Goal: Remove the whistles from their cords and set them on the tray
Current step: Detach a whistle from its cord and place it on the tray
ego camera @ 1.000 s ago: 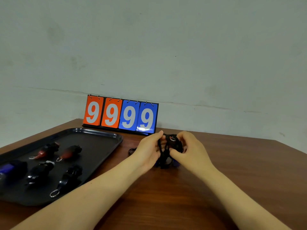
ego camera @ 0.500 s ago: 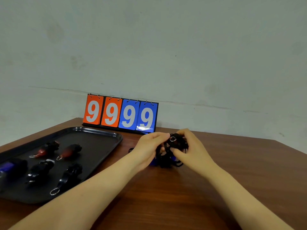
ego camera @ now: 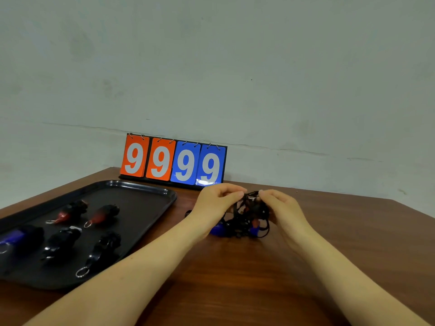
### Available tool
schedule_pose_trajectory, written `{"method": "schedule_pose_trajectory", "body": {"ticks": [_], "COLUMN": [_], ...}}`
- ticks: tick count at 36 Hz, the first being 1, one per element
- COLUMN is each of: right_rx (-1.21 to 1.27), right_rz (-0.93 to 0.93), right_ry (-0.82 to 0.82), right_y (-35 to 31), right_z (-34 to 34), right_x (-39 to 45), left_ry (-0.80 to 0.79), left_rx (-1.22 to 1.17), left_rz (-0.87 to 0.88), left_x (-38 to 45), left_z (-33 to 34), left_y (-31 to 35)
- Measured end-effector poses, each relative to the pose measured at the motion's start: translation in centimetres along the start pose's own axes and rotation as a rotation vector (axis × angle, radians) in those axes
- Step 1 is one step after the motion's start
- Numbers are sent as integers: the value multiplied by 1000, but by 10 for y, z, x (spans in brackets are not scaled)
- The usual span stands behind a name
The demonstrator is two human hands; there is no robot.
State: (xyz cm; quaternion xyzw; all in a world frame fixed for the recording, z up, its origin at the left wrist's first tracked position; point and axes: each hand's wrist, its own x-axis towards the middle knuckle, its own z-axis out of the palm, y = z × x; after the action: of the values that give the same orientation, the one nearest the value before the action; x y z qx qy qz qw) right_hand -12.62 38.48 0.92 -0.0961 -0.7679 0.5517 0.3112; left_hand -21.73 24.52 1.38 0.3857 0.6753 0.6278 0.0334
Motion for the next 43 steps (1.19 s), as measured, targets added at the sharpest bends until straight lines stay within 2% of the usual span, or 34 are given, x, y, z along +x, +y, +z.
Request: {"method": "schedule_pose_trajectory", "body": {"ticks": [5,8,11,15,19,21,23,25,27,29,31,35,41,43], "right_rx": [86,223,260,-192,-209,-222,-284,-404,-510,-621,-715,-722,-818,-833], "right_rz": [46,121,122,-78,-50,-74,-202,-430,-568,-572,-550,-582,-617,-571], "right_ry": [129,178,187,90,12,97,222,262,210,119,97,172,-8,-39], "right_y": [1,0,-5,-7,-2,3,3,-1,-4,-3,2,4,4,4], "right_z": [-4,-8,-8,-6,3,5,3,0,-1,3,5,0,7,9], "right_x": [4,8,8,0,-2,-1,-3,-6,-7,-7,-4,0,-6,-7], "left_ry": [-32,-76,-108,-31,58,92,121,143,152,145,137,160,201,221], "left_rx": [513,581,494,304,255,290,287,263,254,202,91,-169,-588,-732], "left_rz": [209,228,145,51,39,55,62,52,41,15,-41,-192,-331,-377], "left_x": [6,7,7,8,6,5,3,2,1,0,-2,-2,-3,-4], "left_z": [-8,-10,-7,-4,-4,-4,-3,-1,0,0,2,3,3,3], "left_y": [-4,-5,-5,-6,-6,-5,-3,0,3,4,3,2,1,4]}}
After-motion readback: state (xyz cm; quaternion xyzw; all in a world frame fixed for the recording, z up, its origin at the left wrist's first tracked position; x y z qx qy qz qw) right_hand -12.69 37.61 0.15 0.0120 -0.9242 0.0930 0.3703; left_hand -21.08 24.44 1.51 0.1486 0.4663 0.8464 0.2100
